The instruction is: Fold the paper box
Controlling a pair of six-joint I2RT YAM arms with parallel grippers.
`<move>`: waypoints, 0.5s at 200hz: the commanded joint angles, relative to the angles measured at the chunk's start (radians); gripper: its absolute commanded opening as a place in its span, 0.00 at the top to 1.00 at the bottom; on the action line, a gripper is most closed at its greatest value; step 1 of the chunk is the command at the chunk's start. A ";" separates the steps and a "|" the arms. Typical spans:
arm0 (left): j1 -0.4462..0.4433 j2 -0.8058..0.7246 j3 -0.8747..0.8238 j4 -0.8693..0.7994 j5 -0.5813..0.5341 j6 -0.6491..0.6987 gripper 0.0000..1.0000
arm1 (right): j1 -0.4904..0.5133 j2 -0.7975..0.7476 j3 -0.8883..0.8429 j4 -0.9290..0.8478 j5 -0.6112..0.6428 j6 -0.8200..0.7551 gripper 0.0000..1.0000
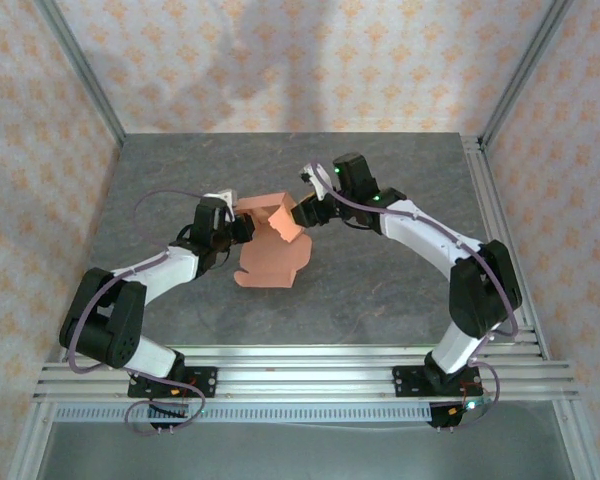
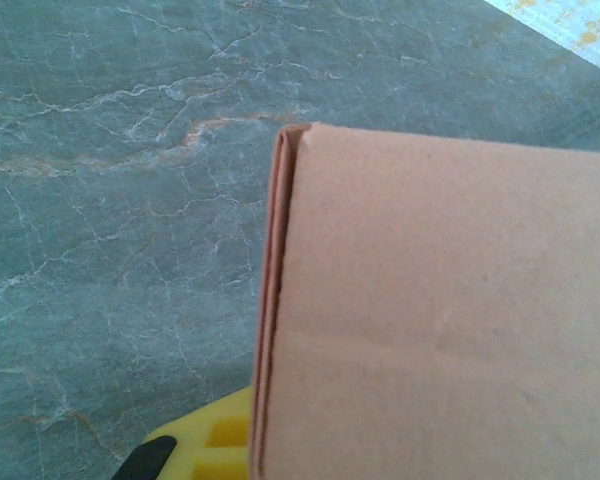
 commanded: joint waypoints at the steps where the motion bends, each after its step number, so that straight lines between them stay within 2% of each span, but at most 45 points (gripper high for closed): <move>1: 0.005 0.009 0.039 0.026 0.022 -0.012 1.00 | 0.013 -0.056 -0.040 0.062 -0.048 -0.024 0.53; 47: 0.006 0.014 0.037 0.030 0.026 -0.019 1.00 | 0.012 -0.092 -0.080 0.103 -0.042 -0.020 0.54; 100: 0.007 0.012 0.037 0.032 0.035 -0.015 1.00 | 0.018 -0.033 -0.011 0.026 -0.004 -0.035 0.55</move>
